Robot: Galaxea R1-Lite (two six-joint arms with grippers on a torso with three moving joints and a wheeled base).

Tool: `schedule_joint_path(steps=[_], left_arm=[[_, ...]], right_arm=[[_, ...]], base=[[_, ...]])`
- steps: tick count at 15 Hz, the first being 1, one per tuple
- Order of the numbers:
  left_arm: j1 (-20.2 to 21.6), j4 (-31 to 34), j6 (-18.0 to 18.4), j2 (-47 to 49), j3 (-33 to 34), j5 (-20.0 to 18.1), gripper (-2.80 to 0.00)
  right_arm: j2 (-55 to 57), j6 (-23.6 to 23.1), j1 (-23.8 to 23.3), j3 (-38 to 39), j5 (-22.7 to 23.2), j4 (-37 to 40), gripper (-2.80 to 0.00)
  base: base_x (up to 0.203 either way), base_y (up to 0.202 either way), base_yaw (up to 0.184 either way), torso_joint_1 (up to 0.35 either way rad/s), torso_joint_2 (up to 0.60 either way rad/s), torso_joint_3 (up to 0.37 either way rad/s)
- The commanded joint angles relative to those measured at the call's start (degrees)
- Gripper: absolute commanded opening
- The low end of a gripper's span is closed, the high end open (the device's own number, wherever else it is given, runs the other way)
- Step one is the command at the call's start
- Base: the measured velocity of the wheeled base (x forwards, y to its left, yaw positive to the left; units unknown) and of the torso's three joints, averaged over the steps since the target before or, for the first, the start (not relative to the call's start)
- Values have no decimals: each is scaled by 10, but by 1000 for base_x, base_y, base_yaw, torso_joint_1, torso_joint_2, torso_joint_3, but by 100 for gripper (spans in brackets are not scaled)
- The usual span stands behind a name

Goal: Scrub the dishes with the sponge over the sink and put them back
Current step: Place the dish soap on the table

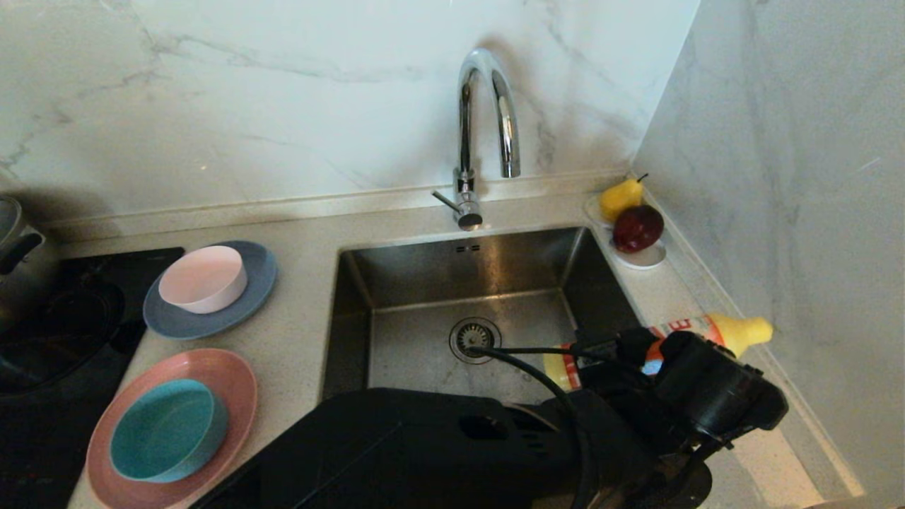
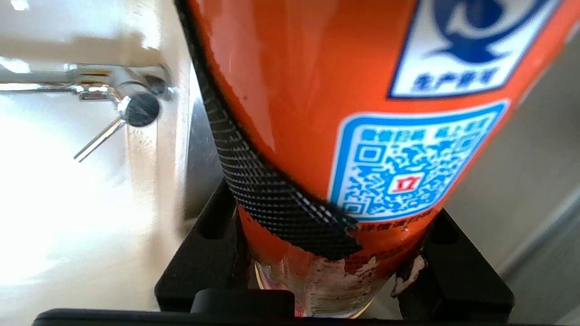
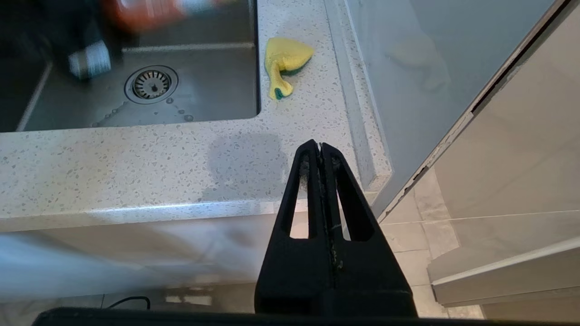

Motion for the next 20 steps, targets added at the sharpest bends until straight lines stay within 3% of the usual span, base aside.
schedule_joint_path(steps=[1,5,8,11,15,17,20], left_arm=[[0,-29,-30,-61,0,-35,-280],[1,-156,-53,-128,0,-146,-280],[1,-169,-86,-174,0,-203,-280],[7,-166,-135,-225,0,-221,-280],[28,-161,-155,-306,0,-232,-280],[56,-145,-168,-352,0,-232,-280],[119,-90,-222,-415,0,-229,-280]], right_arm=[[0,0,0,0,0,0,-280],[0,0,0,0,1,0,-280],[0,0,0,0,0,0,-280],[0,0,0,0,0,0,-280],[0,0,0,0,0,0,-280],[0,0,0,0,0,0,-280],[0,0,0,0,0,0,-280]], base=[[0,0,0,0,0,0],[0,0,0,0,0,0],[0,0,0,0,0,0],[0,0,0,0,0,0],[0,0,0,0,0,0],[0,0,0,0,0,0],[0,0,0,0,0,0]])
